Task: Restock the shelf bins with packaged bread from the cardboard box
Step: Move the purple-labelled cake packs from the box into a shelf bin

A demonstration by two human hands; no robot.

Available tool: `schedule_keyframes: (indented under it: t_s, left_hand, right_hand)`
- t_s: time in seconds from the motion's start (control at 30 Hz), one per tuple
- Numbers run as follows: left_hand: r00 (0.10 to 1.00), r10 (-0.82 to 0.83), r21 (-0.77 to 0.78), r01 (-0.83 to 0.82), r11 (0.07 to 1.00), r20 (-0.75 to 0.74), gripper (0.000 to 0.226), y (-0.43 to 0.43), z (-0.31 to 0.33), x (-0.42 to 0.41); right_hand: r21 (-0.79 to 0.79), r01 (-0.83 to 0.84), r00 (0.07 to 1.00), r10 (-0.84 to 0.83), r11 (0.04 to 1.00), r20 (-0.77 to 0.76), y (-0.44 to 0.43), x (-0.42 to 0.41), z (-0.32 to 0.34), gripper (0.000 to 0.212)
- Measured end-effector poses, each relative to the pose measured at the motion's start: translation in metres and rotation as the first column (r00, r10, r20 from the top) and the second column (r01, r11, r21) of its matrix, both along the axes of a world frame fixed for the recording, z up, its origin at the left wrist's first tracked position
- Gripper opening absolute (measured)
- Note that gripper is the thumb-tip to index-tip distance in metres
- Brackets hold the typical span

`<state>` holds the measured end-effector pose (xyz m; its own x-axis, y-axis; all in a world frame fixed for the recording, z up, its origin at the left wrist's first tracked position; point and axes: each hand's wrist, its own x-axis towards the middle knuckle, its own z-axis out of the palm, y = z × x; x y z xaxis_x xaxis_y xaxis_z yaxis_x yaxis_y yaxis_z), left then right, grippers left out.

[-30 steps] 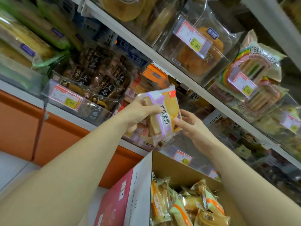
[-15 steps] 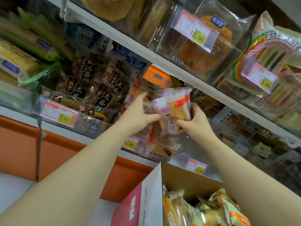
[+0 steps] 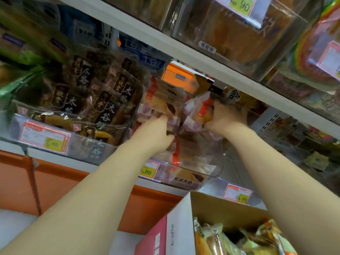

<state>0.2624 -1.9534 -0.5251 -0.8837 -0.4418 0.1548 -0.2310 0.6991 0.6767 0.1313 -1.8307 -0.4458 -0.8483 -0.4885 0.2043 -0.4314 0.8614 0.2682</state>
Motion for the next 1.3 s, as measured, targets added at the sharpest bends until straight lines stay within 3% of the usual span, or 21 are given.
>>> schedule_keyframes:
  t_s: [0.07, 0.17, 0.3, 0.4, 0.43, 0.5, 0.57, 0.8, 0.93, 1.1, 1.3]
  left_hand:
    - [0.999, 0.004, -0.006, -0.003, 1.000, 0.039, 0.053, -0.002, -0.002, 0.000]
    - [0.999, -0.014, -0.008, 0.014, 1.000, 0.051, 0.055, 0.000, -0.002, 0.003]
    - [0.999, -0.016, -0.010, 0.016, 1.000, 0.039, 0.054, 0.001, -0.005, 0.005]
    - [1.000, -0.014, -0.007, 0.014, 1.000, 0.023, 0.053, 0.000, -0.006, 0.006]
    - [1.000, -0.015, -0.010, 0.015, 1.000, 0.025, 0.052, 0.000, -0.007, 0.006]
    - [1.000, -0.015, -0.010, 0.015, 1.000, 0.026, 0.052, 0.000, -0.007, 0.005]
    - [1.000, -0.015, -0.003, 0.015, 1.000, 0.023, 0.053, 0.000, -0.007, 0.005]
    - [1.000, -0.018, -0.030, 0.019, 0.999, 0.025, 0.051, 0.002, -0.010, 0.004]
    - [0.995, -0.040, -0.073, 0.033, 0.997, -0.095, 0.045, 0.017, -0.006, 0.011]
    - [0.974, -0.144, -0.139, 0.120, 0.983, -0.175, 0.035, 0.062, -0.004, 0.033]
    - [0.955, -0.275, -0.185, 0.252, 0.950, -0.109, 0.029, 0.123, -0.013, 0.052]
  right_hand:
    - [0.085, 0.016, 0.999, -0.019, 0.996, 0.040, -0.003, 0.002, 0.001, 0.037]
    - [0.068, -0.045, 0.996, 0.040, 0.997, 0.074, -0.011, -0.002, -0.014, 0.033]
    - [-0.100, -0.162, 0.984, 0.153, 0.982, -0.088, -0.008, 0.003, -0.038, 0.077]
    - [-0.215, -0.325, 0.917, 0.251, 0.921, -0.311, 0.010, 0.012, -0.059, 0.080]
    - [-0.246, -0.371, 0.903, 0.285, 0.896, -0.322, 0.013, 0.016, -0.065, 0.077]
    - [-0.290, -0.362, 0.931, 0.326, 0.886, -0.167, 0.010, 0.022, -0.075, 0.075]
    - [-0.229, -0.251, 0.963, 0.267, 0.941, 0.044, 0.004, 0.021, -0.079, 0.076]
    - [-0.237, -0.182, 0.942, 0.238, 0.954, 0.235, 0.000, 0.017, -0.071, 0.082]
    - [-0.373, -0.323, 0.902, 0.402, 0.870, 0.155, 0.035, 0.047, -0.060, 0.070]
    - [-0.468, -0.384, 0.882, 0.466, 0.796, 0.068, 0.107, 0.094, -0.061, 0.049]
    - [-0.327, -0.335, 0.878, 0.418, 0.884, 0.231, 0.192, 0.129, -0.080, 0.040]
